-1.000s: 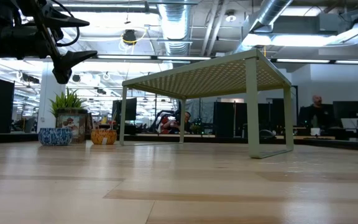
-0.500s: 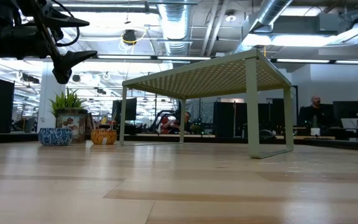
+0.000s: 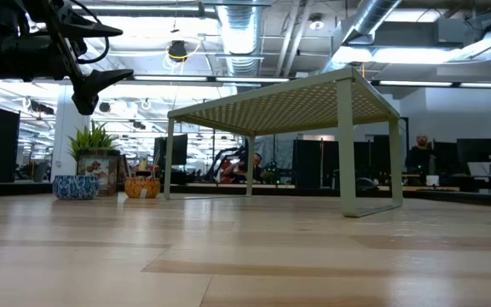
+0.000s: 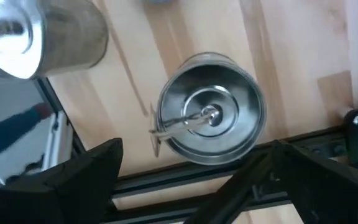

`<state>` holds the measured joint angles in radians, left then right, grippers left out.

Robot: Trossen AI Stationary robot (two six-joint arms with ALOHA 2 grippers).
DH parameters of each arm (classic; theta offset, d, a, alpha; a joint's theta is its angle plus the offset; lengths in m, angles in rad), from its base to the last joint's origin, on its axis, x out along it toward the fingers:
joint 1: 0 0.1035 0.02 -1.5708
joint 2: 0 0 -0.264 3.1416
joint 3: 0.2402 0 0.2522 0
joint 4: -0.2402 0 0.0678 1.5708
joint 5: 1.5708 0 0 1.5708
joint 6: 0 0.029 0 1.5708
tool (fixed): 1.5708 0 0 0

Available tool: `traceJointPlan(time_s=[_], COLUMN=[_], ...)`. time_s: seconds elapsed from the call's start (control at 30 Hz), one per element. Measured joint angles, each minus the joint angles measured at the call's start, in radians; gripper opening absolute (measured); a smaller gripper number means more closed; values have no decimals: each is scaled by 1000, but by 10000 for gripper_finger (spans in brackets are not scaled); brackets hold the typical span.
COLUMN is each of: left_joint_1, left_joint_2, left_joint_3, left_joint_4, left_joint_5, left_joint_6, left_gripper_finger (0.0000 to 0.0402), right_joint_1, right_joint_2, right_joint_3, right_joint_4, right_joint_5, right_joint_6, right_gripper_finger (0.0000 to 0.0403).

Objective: Stock candles on shelf
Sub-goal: Put the right silver scented candle on the shelf

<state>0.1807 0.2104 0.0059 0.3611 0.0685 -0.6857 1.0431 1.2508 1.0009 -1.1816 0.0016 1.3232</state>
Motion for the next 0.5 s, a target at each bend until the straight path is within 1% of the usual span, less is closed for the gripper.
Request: traceJointPlan(time_s=[0.1, 0.2, 0.37, 0.5], left_joint_1=[0, 0, 0, 0], left_joint_2=[0, 0, 0, 0], left_joint_3=[0, 0, 0, 0], left_joint_4=[0, 0, 0, 0], left_joint_5=[0, 0, 0, 0], left_joint_6=[0, 0, 0, 0], left_gripper_finger=[294, 294, 294, 294], right_joint_1=[22, 36, 42, 60], right_joint_2=[-1, -1, -1, 0], right_joint_3=[-22, -46, -74, -75], right_joint_4=[-1, 0, 35, 68], right_joint_5=[46, 70, 70, 73], right_joint_6=[-16, -17, -21, -67], right_gripper_finger=[400, 400, 400, 400])
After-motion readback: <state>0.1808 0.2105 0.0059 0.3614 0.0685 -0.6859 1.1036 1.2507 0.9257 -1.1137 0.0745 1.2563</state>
